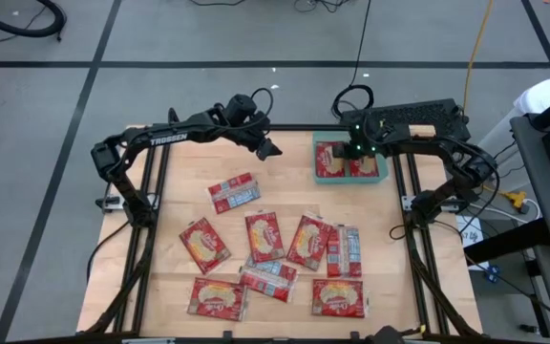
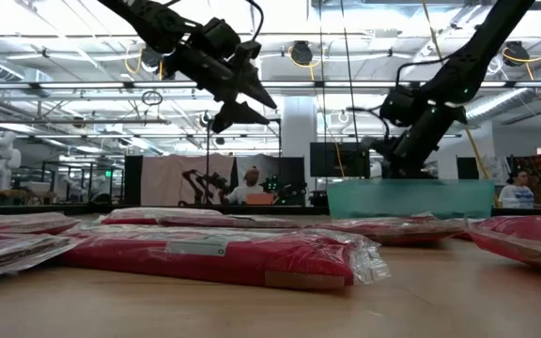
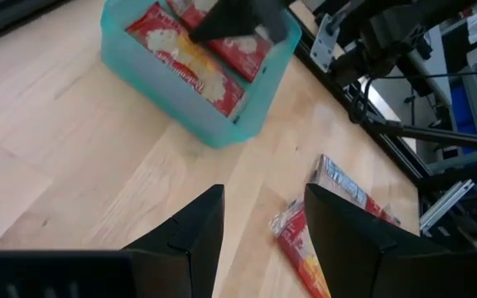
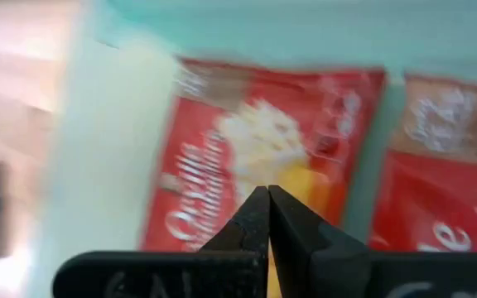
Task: Sort popcorn bags into baskets
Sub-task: Put the red popcorn bag into the light blue bin
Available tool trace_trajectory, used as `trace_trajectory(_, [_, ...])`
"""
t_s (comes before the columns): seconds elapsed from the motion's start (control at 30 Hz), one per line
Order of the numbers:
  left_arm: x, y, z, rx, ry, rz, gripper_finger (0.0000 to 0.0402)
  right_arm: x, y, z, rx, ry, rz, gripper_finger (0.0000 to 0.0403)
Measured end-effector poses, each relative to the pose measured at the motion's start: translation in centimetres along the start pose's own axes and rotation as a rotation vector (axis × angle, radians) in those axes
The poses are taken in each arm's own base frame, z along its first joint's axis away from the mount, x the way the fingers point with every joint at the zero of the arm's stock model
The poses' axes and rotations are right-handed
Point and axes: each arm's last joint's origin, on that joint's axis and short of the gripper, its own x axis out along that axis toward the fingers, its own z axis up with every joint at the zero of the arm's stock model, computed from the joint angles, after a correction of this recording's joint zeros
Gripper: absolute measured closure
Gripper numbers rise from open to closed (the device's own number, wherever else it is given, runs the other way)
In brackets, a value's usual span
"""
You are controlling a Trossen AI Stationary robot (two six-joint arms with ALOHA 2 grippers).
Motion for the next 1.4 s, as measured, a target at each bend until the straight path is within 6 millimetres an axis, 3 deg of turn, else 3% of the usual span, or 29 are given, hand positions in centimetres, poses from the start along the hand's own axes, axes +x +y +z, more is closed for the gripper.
trace_trajectory(0.17, [-0.1,0.5,-1.1,-0.054,0.101,0.059,0.0231,-2.7,1.1,0.6,-0.032,-0.088,0.072,0.0403])
trace_trajectory(0.37, [-1.1,1.8,-4.2,-0.123,0.357,0.354,0.0231,-6.2,2.7,0.5,-0.063,-0.154,0.205,0.0403])
trace_trajectory(0.5, [-1.8,3.1,-6.5,-0.175,0.515,0.424,0.0215,-7.6,3.4,0.1,-0.06,-0.161,0.261,0.0403])
trace_trajectory(0.83, [-1.8,5.7,-13.6,-0.181,0.813,0.481,0.0114,-8.1,5.1,-1.5,-0.1,-0.104,0.316,0.0403])
trace_trajectory(1.07, [-0.8,5.6,-16.9,-0.099,0.854,0.491,0.009,-7.9,6.0,-2.3,-0.14,-0.072,0.342,0.0403])
trace_trajectory(1.2, [-0.2,5.3,-17.3,-0.103,0.821,0.499,0.0101,-7.8,6.4,-2.7,-0.143,-0.057,0.352,0.0403])
trace_trajectory(1.4, [0.2,3.6,-15.4,-0.001,0.755,0.385,0.014,-7.7,6.8,-3.1,-0.146,-0.04,0.363,0.0403])
